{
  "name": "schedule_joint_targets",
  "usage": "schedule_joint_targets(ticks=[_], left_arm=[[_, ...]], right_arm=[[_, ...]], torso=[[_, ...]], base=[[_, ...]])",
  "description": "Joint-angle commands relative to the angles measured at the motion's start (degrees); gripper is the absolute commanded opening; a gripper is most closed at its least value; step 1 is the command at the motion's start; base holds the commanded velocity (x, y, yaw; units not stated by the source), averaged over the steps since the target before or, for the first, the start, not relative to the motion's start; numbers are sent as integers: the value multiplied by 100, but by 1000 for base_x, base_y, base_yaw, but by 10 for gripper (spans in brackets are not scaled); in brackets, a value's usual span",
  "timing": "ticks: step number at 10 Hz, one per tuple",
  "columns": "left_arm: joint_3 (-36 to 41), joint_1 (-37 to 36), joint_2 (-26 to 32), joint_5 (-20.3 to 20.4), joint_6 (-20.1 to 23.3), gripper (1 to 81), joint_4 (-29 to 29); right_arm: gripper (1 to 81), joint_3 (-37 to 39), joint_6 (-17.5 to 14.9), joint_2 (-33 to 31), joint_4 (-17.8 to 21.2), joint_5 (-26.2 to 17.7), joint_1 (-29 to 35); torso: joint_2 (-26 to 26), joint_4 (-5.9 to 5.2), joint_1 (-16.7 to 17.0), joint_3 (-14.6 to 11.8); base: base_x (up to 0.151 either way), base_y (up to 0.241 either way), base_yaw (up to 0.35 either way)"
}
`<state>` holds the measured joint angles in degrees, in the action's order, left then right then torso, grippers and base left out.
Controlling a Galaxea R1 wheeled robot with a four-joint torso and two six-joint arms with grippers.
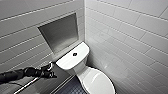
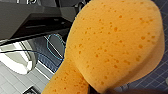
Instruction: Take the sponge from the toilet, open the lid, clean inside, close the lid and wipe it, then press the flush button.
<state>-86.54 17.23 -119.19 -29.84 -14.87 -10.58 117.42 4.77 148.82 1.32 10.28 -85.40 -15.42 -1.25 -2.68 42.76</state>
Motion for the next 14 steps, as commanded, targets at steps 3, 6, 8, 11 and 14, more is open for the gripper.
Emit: schedule_joint_targets(ticks=[3,6,8,11,14], left_arm=[[359,3052,212,1787,19,10,1532],[-478,4373,-703,2281,37,10,1990],[-1251,4961,-1415,2307,46,10,2253],[-2321,5462,-2319,2510,55,10,2420],[-3060,5771,-2864,2510,107,10,2438]], right_arm=[[10,-124,7,-104,-88,-439,-114],[10,-98,7,-25,-97,-430,-88],[10,-54,7,10,-97,-430,-88],[10,-1,7,62,-97,-430,-123],[10,51,7,97,-97,-421,-123]], torso=[[0,0,0,0],[0,0,0,0],[-2,0,2,-440],[-2,0,2,-780],[-6,0,11,-1299]], base=[[0,0,0],[0,0,0],[0,0,0],[0,0,0],[0,0,0]])
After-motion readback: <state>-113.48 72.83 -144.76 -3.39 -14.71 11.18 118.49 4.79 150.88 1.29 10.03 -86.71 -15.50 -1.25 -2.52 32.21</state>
